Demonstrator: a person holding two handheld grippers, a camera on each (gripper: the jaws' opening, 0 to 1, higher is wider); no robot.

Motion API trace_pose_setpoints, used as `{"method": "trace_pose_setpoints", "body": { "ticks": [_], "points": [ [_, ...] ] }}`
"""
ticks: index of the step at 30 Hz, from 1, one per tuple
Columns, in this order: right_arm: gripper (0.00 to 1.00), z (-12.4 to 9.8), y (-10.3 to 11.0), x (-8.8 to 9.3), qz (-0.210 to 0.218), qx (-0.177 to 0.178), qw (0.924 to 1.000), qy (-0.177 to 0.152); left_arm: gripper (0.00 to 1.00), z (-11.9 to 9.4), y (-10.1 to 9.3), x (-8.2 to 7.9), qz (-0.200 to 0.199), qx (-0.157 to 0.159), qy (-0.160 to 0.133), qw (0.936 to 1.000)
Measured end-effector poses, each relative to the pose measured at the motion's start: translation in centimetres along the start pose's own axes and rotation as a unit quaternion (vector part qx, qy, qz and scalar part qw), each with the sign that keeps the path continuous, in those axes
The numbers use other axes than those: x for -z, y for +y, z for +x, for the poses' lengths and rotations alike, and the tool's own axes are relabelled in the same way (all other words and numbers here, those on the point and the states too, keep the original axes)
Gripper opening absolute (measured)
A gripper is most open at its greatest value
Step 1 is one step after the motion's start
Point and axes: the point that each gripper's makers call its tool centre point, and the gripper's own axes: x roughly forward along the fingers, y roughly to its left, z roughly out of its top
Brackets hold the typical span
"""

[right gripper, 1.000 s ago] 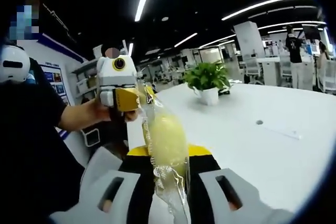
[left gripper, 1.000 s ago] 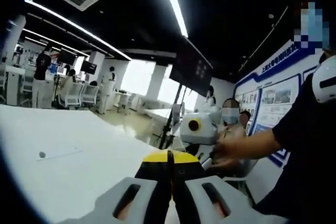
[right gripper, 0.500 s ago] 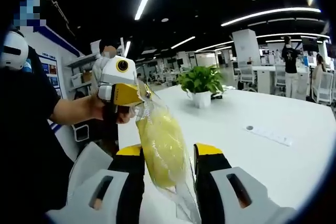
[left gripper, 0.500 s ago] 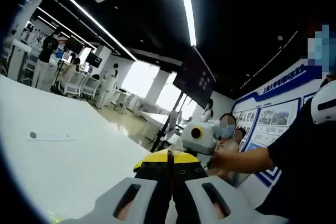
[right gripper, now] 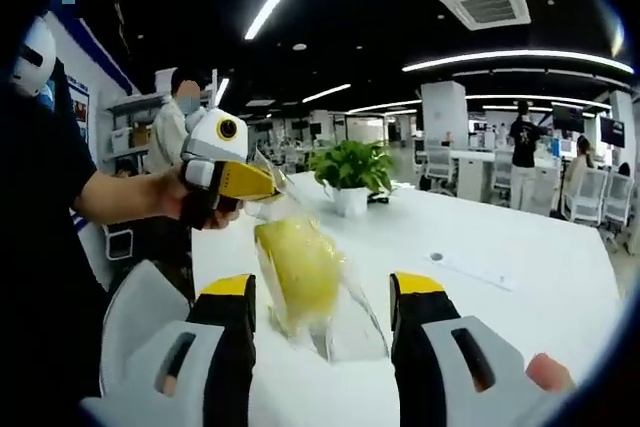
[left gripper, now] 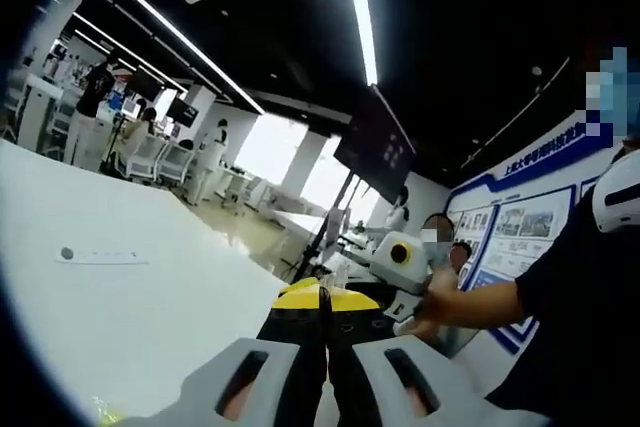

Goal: Compare the silicone blocks by pressing each to a similar depth, holding the contact briefly, and releasing to observe deformation and rebound differences across the visible hardness samples.

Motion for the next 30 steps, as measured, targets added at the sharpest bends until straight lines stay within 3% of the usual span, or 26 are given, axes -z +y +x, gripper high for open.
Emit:
{"method": "trace_pose_setpoints", "body": {
  "ticks": [7, 12, 16, 19, 22, 30],
  "points": [
    [0.57, -2.3, -1.4, 0.5, 0.040, 0.054, 0.9969, -0.041, 0.00, -0.2, 0.2, 0.1, -0.007, -0.003, -0.003, 1.0000],
    [0.62, -3.8, -1.7, 1.2, 0.006, 0.101, 0.9942, -0.035, 0.00, -0.2, 0.4, 0.0, -0.009, -0.006, -0.006, 0.9999],
    [0.62, -5.5, -1.4, 2.1, 0.017, 0.120, 0.9917, -0.044, 0.00, -0.2, 0.6, 0.0, -0.012, -0.007, -0.007, 0.9999],
    [0.59, -6.4, -1.0, 3.1, 0.033, 0.122, 0.9913, -0.037, 0.00, -0.4, 0.9, 0.1, -0.015, -0.009, -0.008, 0.9998],
    [0.57, -7.4, -0.2, 5.4, 0.053, 0.120, 0.9913, -0.007, 0.00, -0.4, 1.2, 0.2, -0.022, -0.012, -0.010, 0.9996],
    [0.56, -9.5, 1.0, 7.8, 0.094, 0.138, 0.9859, 0.004, 0.00, -0.5, 1.6, 0.3, -0.031, -0.018, -0.014, 0.9993]
  ]
}}
